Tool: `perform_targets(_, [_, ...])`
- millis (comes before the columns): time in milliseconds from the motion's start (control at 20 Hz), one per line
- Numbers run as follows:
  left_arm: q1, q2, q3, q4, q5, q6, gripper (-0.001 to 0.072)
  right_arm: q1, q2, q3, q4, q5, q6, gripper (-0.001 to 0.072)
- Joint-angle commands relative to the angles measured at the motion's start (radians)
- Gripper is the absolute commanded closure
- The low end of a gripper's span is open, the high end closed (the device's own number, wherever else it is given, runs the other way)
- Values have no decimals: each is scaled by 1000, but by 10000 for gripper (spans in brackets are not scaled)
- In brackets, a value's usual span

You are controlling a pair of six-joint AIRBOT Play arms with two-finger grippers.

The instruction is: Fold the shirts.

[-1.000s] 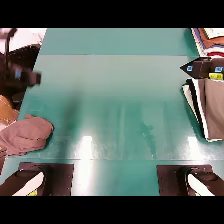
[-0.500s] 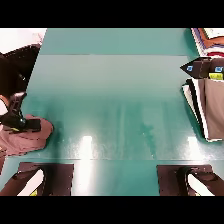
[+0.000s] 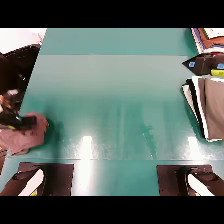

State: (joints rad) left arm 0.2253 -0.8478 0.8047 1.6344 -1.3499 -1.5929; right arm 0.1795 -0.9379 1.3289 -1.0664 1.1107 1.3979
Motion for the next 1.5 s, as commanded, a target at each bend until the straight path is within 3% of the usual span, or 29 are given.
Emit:
perform_targets(0, [-1, 40, 298, -96, -61, 3, 682, 0, -6, 90, 1, -21, 0, 696])
perform_targets(200, [-29, 45, 663, -361, -51, 53, 684, 0, -45, 255, 0, -51, 0, 696])
perform_targets(500, [-406, -16, 797, -314, 114, 56, 685, 0, -147, 438, 0, 14, 0, 696])
perform_targets(750, [-703, -293, 795, -277, -20, 57, 682, 0, -197, 501, 1, 109, 0, 696])
perform_targets(850, [-790, -421, 795, -293, -23, 113, 680, 0, -196, 501, 1, 129, 0, 696])
perform_targets(900, [-816, -473, 795, -312, 0, 130, 577, 0, -195, 501, 1, 142, 0, 696])
perform_targets(950, [-831, -513, 795, -323, 35, 131, 278, 0, -195, 501, 1, 156, 0, 696])
perform_targets(1000, [-827, -536, 796, -325, 66, 131, 180, 0, -195, 501, 1, 165, 0, 696])
perform_targets(1250, [-636, -533, 781, -281, 42, 124, 179, 0, -195, 501, 1, 181, 0, 696])
perform_targets(1450, [-488, -533, 573, -370, 93, 100, 179, 0, -195, 501, 0, 181, 0, 696])
